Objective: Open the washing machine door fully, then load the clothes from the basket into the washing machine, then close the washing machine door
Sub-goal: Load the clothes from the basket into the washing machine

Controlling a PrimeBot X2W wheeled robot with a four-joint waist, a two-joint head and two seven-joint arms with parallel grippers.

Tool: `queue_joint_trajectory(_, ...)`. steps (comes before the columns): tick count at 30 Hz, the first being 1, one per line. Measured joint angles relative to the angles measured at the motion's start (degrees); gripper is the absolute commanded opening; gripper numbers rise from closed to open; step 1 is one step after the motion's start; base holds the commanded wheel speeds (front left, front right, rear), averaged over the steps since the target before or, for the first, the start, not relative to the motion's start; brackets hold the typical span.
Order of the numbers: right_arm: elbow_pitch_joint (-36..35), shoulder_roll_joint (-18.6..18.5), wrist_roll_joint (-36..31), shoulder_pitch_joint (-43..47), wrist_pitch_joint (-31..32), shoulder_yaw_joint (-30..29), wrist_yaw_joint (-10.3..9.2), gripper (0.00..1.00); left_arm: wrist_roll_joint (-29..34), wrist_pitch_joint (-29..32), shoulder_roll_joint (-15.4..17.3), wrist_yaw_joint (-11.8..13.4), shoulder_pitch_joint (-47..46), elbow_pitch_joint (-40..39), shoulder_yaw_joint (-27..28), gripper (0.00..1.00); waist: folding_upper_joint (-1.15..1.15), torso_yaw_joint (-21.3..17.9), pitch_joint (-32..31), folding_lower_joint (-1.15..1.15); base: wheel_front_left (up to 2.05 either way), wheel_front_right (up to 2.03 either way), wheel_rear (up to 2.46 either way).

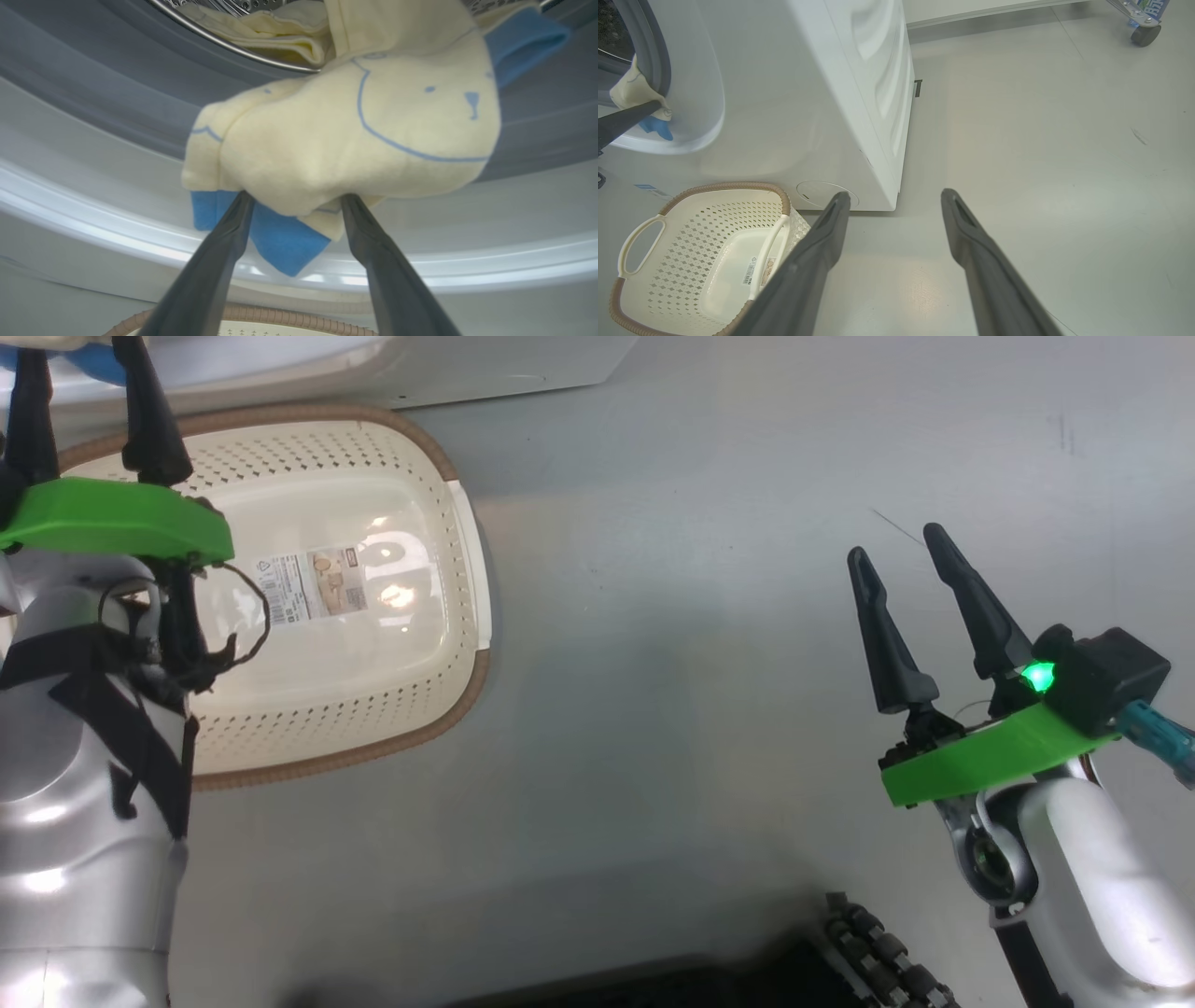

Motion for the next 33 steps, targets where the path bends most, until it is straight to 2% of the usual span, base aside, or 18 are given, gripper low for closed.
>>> queue_joint_trajectory(1, 0.1, 0.0, 0.0, -0.1, 0.0, 0.0, 0.0, 1.0, 0.0, -0.3, 0.0, 0.0, 0.1, 0.0, 0.1, 0.86, 0.0, -0.1, 0.1, 0.0, 0.0, 0.0, 0.0)
queue_joint_trajectory(2, 0.1, 0.0, 0.2, -0.1, 0.0, 0.1, 0.0, 1.0, 0.0, -0.4, -0.1, 0.0, 0.1, -0.1, 0.5, 0.39, 0.0, -0.1, 0.1, 0.0, 0.0, 0.0, 0.0)
queue_joint_trajectory(3, 0.2, 0.0, 0.2, -0.2, 0.0, 0.2, 0.0, 1.0, 0.0, -0.4, -0.2, -0.2, 0.1, -0.2, 0.9, 0.16, 0.0, -0.2, 0.2, 0.0, 0.0, 0.0, 0.0)
queue_joint_trajectory(4, 0.3, 0.0, 0.2, -0.4, 0.0, 0.2, 0.0, 1.0, 0.0, -0.4, -0.2, -0.5, 0.2, -0.4, 1.3, 0.0, 0.0, -0.3, 0.1, 0.0, 0.0, 0.0, 0.0)
queue_joint_trajectory(16, 1.0, 0.1, 0.2, -0.8, 0.0, -0.4, 0.0, 1.0, 3.3, 0.6, -1.1, -1.5, 2.5, -2.6, 2.0, 0.0, 0.0, 0.9, -2.1, 0.01, 0.0, 0.0, 0.0)
queue_joint_trajectory(23, 1.9, 0.7, 0.2, -0.7, 0.0, 0.0, 0.0, 1.0, 4.3, -0.4, 0.0, -2.0, 1.0, -5.3, 1.9, 0.0, 0.0, 1.2, -4.7, 0.0, 0.0, 0.0, 0.0)
queue_joint_trajectory(33, 2.9, 0.9, 0.8, 0.1, 0.0, 0.7, 0.0, 1.0, 4.6, 6.4, 3.2, -1.9, -3.6, -5.7, 1.5, 0.0, 0.0, -0.1, -7.1, 0.0, 0.0, 0.0, 0.0)
